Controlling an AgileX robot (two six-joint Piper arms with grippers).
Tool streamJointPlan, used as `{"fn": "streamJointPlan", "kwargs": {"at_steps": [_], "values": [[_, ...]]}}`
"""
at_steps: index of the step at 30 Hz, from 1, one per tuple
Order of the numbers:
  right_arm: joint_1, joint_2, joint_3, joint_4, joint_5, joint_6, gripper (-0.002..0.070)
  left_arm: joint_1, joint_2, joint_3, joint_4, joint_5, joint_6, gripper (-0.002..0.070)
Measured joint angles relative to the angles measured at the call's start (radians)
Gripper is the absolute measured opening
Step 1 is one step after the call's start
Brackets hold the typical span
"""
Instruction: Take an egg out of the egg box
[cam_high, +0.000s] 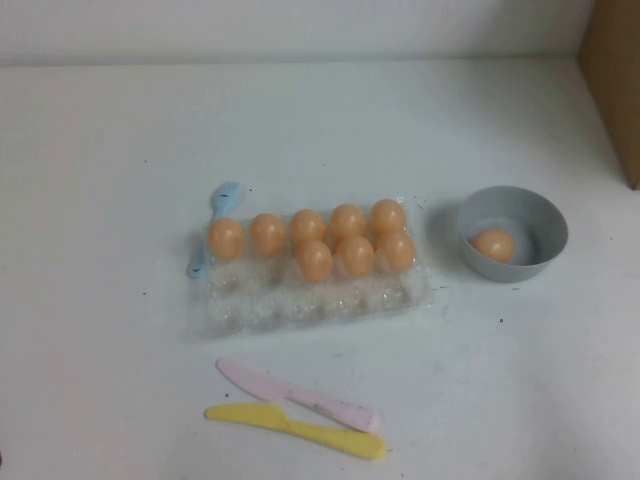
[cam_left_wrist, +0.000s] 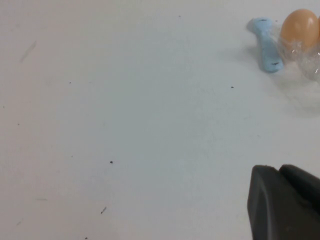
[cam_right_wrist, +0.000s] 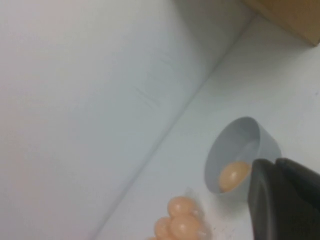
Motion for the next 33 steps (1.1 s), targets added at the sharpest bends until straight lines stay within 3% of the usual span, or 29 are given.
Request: {"fn": "streamJointPlan", "kwargs": {"at_steps": [3, 10, 17, 23, 28, 33], "values": [[0.0, 0.0, 0.0, 0.093, -0.023, -0.002, -0.0017, 0.0, 0.0, 0.0, 0.0, 0.0, 0.0, -0.0004], [0.0, 0.0, 0.0, 0.119, 0.0, -0.082, -0.0017, 0.0, 0.0, 0.0, 0.0, 0.0, 0.0, -0.0004], [0.0, 0.018, -0.021, 0.082, 0.074, -0.31, -0.0017, 0.0, 0.0, 0.0, 0.0, 0.0, 0.0, -0.0004], [0.0, 0.263, -0.228, -0.141, 0.243, -0.385, -0.0017, 0.0, 0.0, 0.0, 0.0, 0.0, 0.0, -0.0004], [0.0, 0.437, -0.38, -0.122, 0.203, -0.394, -0.0017, 0.0, 0.0, 0.0, 0.002, 0.0, 0.0, -0.0004], [0.0, 0.634, -0.528, -0.153, 0.289, -0.628, -0.0017, 0.0, 0.0, 0.0, 0.006, 0.0, 0.0, -0.0004]]}}
